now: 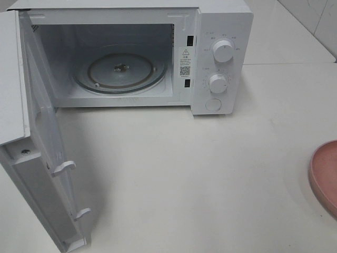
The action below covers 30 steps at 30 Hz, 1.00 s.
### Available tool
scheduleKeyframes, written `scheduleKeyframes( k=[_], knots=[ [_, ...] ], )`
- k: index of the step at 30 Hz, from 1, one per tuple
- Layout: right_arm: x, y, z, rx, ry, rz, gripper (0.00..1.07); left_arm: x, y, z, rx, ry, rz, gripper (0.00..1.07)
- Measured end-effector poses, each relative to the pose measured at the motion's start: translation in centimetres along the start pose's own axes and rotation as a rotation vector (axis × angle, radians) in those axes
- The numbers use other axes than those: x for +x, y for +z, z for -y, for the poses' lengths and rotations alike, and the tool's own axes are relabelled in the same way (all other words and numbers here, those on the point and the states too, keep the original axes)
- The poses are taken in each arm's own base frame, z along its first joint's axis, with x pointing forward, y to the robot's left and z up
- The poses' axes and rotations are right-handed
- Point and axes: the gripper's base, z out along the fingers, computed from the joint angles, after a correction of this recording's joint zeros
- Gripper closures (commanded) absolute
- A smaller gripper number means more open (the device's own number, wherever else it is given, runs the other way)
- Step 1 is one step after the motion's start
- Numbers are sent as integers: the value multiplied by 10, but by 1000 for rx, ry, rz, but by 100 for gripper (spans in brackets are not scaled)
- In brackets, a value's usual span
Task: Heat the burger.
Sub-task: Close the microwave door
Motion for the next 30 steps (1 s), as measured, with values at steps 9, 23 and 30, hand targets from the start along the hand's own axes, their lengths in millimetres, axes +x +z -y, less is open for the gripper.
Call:
scheduleKeyframes(
  k=[9,23,30],
  knots=[
    [0,0,0,0,0,0,31,0,0,0,0,0,0,6],
    [0,0,0,0,0,0,31,0,0,0,0,0,0,6],
    [0,0,0,0,0,0,31,0,0,0,0,0,0,6]
  ],
)
